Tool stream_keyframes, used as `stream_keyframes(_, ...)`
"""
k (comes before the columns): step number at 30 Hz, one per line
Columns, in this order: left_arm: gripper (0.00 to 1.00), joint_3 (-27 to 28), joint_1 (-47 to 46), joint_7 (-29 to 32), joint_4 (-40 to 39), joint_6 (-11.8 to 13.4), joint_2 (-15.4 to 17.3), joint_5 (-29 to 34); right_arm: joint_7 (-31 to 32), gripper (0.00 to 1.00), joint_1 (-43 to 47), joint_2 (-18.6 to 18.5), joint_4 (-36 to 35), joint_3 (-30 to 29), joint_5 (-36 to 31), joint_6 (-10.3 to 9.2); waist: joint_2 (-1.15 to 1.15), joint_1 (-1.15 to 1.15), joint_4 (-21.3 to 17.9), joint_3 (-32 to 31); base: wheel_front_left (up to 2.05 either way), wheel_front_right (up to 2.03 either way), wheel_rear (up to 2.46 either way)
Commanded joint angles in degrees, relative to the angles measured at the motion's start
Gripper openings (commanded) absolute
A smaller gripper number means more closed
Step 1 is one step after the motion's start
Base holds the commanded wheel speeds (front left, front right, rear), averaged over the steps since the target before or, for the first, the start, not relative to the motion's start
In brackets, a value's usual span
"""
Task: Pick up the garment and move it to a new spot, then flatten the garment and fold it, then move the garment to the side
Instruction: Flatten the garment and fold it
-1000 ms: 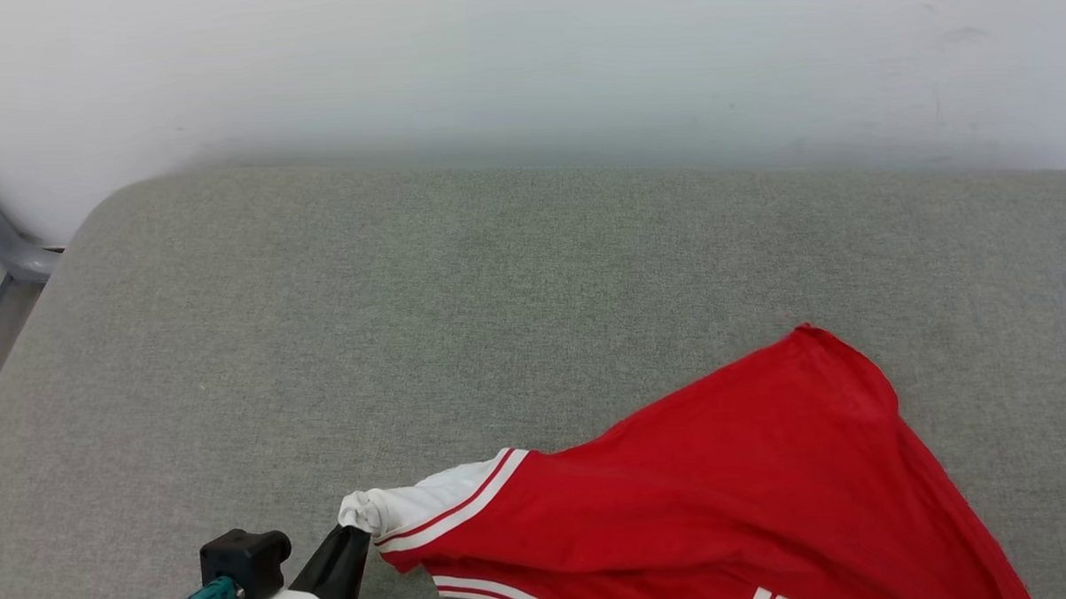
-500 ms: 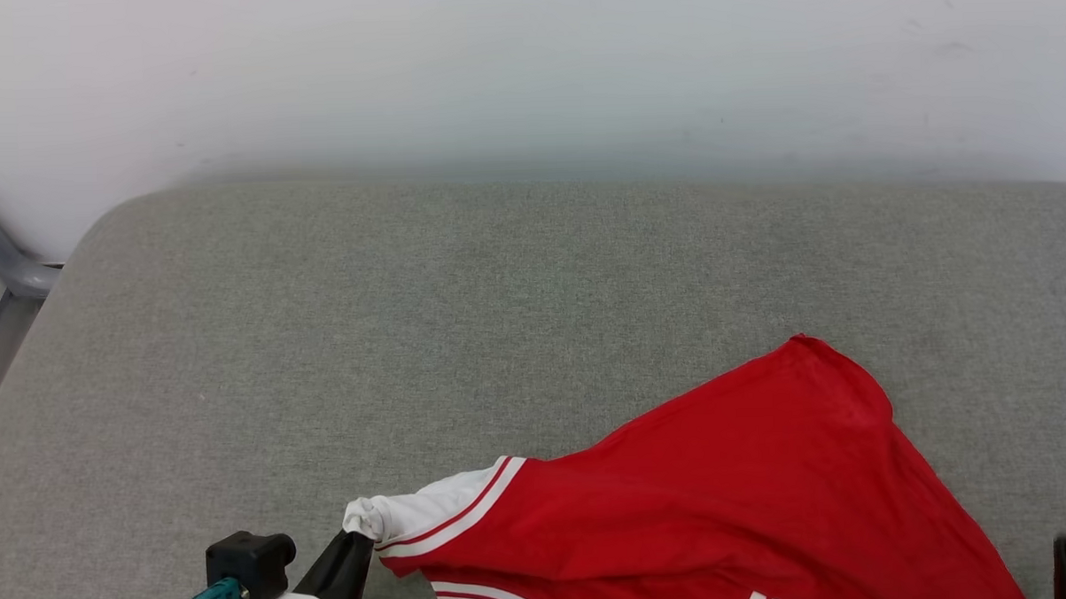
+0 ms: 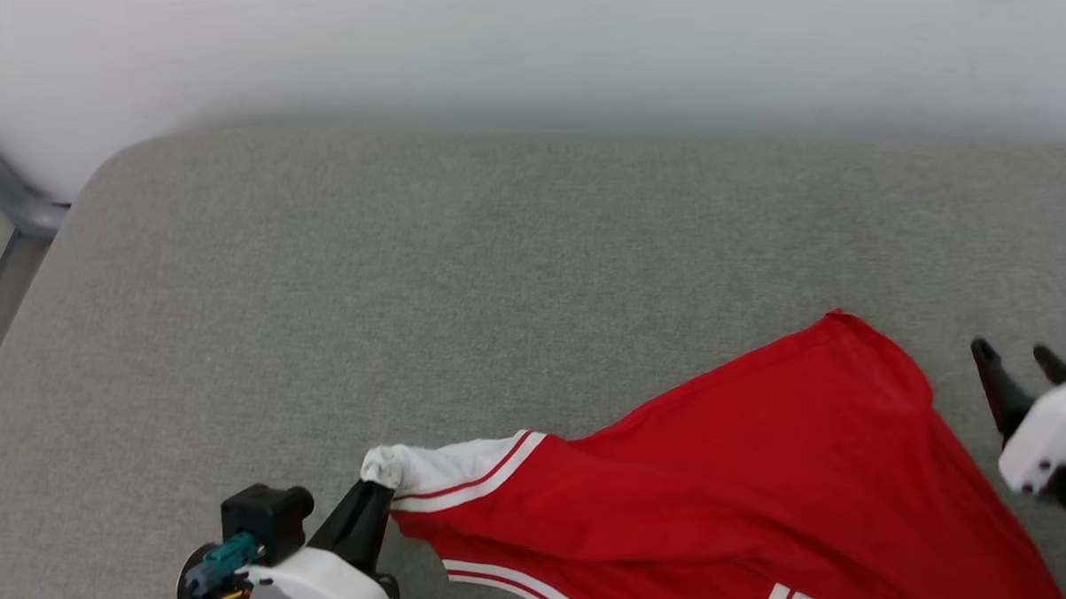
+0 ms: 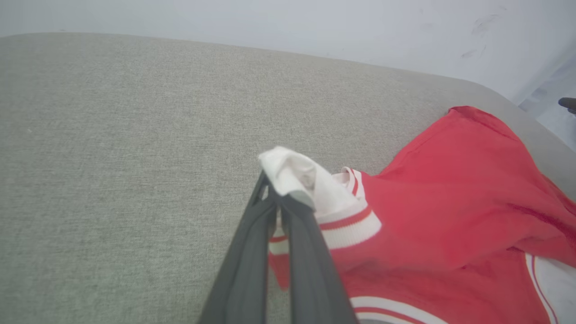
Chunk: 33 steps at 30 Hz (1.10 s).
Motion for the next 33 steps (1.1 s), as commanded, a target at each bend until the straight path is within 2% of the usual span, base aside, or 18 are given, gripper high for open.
stream_keyframes(1,0.00,-0.3,-1.5,-0.3,0.1,-0.4,-0.3,0.3,3.5,1.00,-3.3,-1.8,0.3,1.1,0.2,0.00,0.00,-0.01,1.4,1.8,0.00,0.00,0.00)
stream_keyframes(8,0.00,-1.6,-6.5,-1.9,1.5,-1.8,-1.4,0.8,22.7,1.00,-12.5,-8.1,0.8,8.3,1.9,-0.01,0.00,-0.01,4.4,7.0,0.00,0.00,0.00)
stream_keyframes(12,0.00,-1.9,-8.8,-3.3,2.6,-2.3,-1.8,1.0,29.8,1.00,-16.3,-10.5,0.5,12.9,1.3,-0.01,0.00,-0.01,5.2,9.5,0.00,0.00,0.00)
stream_keyframes(21,0.00,-2.6,-11.7,-5.4,4.7,-3.0,-2.9,0.8,33.6,1.00,-20.4,-12.5,4.4,19.3,2.2,-0.01,0.00,-0.01,5.9,13.9,0.00,0.00,0.00)
stream_keyframes(24,0.00,-2.9,-12.5,-6.0,5.5,-3.2,-3.2,0.8,35.0,1.00,-19.5,-12.0,7.4,21.0,3.2,-0.01,0.00,-0.01,6.1,14.9,0.00,0.00,0.00)
stream_keyframes(28,0.00,-3.1,-13.2,-6.7,6.6,-3.4,-3.4,0.5,40.1,1.00,-16.6,-10.6,11.4,23.2,5.1,0.02,0.00,-0.01,6.1,15.4,0.00,0.00,0.00)
stream_keyframes(29,0.00,-3.2,-13.4,-6.8,6.8,-3.5,-3.4,0.4,41.0,0.67,-16.2,-10.2,11.9,23.5,5.7,0.07,0.00,-0.01,6.1,15.4,0.00,0.00,0.00)
stream_keyframes(30,0.00,-3.2,-13.5,-6.9,7.1,-3.5,-3.4,0.3,41.4,0.27,-16.2,-10.0,12.0,23.6,5.9,0.08,0.00,-0.01,6.1,15.4,0.00,0.00,0.00)
stream_keyframes(31,0.00,-3.2,-13.5,-7.0,7.3,-3.6,-3.5,0.3,41.5,0.00,-16.3,-9.8,11.8,23.9,6.1,0.08,0.00,-0.01,6.0,15.3,0.00,0.00,0.00)
stream_keyframes(33,0.00,-3.2,-13.5,-7.2,7.8,-3.6,-3.4,0.3,40.8,0.00,-17.1,-9.8,11.4,23.9,6.3,0.07,0.00,-0.01,5.9,15.1,0.00,0.00,0.00)
